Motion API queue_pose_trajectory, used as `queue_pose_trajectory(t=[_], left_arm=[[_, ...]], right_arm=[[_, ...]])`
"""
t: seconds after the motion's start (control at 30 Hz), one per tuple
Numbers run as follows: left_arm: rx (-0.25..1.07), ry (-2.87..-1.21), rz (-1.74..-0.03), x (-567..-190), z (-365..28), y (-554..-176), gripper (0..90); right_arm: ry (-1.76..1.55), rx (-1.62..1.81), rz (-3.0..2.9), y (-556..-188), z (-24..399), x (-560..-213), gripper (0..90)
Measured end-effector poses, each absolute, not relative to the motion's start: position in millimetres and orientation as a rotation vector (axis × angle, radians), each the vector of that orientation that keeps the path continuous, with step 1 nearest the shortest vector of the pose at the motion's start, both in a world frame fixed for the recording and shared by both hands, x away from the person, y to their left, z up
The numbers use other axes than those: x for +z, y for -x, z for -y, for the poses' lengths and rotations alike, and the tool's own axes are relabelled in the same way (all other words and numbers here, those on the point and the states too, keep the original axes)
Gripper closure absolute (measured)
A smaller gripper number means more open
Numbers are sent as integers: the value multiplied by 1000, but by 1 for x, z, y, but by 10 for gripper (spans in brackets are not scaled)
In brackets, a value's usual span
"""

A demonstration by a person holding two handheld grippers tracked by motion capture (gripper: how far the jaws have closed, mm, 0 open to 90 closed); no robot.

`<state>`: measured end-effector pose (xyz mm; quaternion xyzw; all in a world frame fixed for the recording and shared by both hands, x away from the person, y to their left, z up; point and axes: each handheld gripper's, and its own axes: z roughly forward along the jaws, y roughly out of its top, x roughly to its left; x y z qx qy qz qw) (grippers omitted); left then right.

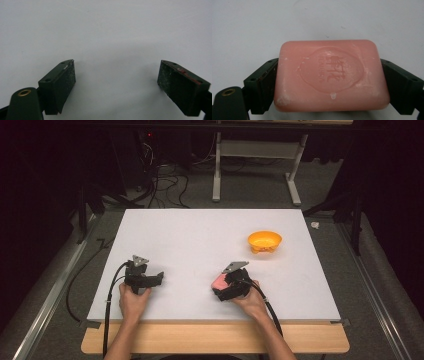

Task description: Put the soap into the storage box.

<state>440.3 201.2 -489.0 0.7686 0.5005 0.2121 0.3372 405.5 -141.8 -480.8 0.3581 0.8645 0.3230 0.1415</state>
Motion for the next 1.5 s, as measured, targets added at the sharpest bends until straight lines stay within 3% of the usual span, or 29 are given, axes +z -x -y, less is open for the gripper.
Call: queue_pose_trajectory(t=[1.5], left_arm=[[554,-2001,-1305,-489,-201,-440,153]], right_arm=[[-1169,983,-2395,-398,157,-466,136]])
